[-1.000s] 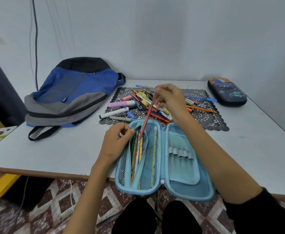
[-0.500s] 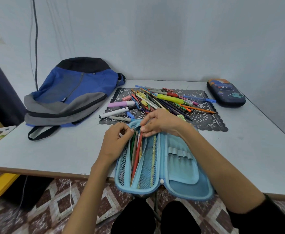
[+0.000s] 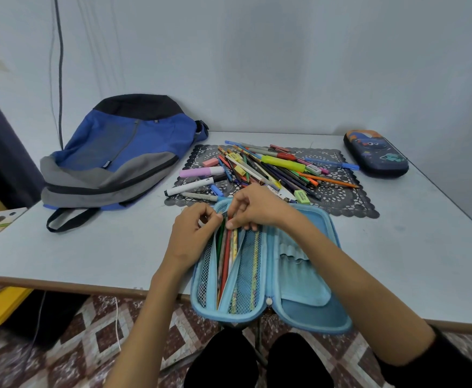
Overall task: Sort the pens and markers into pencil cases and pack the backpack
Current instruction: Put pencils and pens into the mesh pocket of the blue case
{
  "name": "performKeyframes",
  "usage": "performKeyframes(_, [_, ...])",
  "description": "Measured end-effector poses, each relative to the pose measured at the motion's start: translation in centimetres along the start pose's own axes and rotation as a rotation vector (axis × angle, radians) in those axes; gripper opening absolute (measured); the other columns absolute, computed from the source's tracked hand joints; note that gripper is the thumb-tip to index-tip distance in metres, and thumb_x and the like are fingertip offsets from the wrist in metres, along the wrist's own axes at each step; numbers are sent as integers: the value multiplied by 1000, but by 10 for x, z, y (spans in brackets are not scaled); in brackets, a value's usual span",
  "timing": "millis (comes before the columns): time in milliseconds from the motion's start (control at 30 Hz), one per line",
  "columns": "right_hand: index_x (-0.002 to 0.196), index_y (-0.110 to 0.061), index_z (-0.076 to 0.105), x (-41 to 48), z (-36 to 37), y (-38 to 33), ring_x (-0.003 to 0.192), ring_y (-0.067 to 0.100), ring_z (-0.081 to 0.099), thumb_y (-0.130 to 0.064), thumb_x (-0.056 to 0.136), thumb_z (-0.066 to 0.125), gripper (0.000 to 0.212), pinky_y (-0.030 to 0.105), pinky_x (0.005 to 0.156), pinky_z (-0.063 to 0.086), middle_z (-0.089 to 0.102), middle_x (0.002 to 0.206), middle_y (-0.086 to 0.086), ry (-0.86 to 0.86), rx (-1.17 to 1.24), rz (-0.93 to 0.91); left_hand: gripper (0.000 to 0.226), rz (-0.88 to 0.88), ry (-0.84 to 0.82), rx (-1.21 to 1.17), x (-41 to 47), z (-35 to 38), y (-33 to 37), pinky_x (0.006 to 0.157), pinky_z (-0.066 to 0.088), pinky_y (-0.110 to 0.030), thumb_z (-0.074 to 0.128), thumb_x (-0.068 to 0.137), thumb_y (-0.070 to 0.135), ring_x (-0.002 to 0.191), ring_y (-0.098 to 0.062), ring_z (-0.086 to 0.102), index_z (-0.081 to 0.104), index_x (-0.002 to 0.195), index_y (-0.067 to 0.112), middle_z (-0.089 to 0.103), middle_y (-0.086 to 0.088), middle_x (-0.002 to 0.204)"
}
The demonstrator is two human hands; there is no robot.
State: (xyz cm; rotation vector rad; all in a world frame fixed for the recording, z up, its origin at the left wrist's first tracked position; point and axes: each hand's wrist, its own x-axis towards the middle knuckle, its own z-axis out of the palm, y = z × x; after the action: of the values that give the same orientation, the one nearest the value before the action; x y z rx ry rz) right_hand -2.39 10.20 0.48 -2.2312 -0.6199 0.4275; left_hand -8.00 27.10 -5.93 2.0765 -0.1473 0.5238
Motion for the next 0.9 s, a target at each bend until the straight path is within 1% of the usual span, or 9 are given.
performKeyframes(267, [91,-3,67,-1,-8,2,50,19,56,-10,81,75,15,20,42,46,69,73,20,20,48,16,35,-4,-5,-4,-1,0,0,66,41,-38,51,78,50,74,-18,51,60,74,16,60,3,75])
performKeyframes(400, [86,-7,68,4,-30,19,48,10,55,-3,85,68,4,18,43,45,65,69,5,322,98,103,33,-14,-16,-27,-2,0,0,64,40,-32,53,79,47,70,-13,49,59,73,16,60,3,75])
performKeyframes(467, [82,-14,70,9,-44,33,61,9,58,-6,86,68,9,24,54,48,65,74,-4,518,-78,133,32,-13,-19,-36,-3,1,0,63,39,-30,53,79,46,69,-11,48,59,73,15,60,3,75])
performKeyframes(533, [79,-22,71,12,-55,47,75,14,62,-9,88,62,18,29,65,50,68,82,-4,622,-273,225,33,-17,-20,-42,-3,1,0,62,39,-29,53,79,46,68,-11,47,58,73,14,60,1,75])
performKeyframes(567, [80,-22,71,12,-58,55,78,17,63,-8,89,58,21,30,65,48,69,85,-3,652,-344,283,33,-18,-22,-45,-3,1,0,62,39,-29,53,80,46,68,-11,47,58,73,14,60,1,75])
performKeyframes(667, [82,-17,74,11,-63,72,77,22,62,-10,88,55,22,29,63,42,72,88,3,690,-427,407,33,-15,-23,-39,-2,1,-1,62,39,-29,53,80,46,69,-11,48,58,73,15,59,2,75])
performKeyframes(733, [81,-16,75,11,-65,74,73,21,61,-20,86,64,13,30,64,45,73,84,5,678,-393,436,32,-12,-22,-32,-2,1,-1,62,39,-29,53,80,46,69,-12,48,58,73,15,59,2,75])
performKeyframes(800, [81,-13,74,13,-65,71,69,19,60,-30,81,73,17,28,63,44,72,81,5,662,-394,454,32,-11,-24,-31,-1,1,-2,63,39,-29,53,81,45,69,-12,48,58,73,15,59,2,75])
performKeyframes(900, [85,-12,71,15,-61,66,75,22,63,-24,80,70,13,26,60,38,70,81,5,654,-456,474,30,-14,-23,-36,-2,1,-3,63,40,-31,54,82,44,68,-13,48,58,73,16,59,2,74])
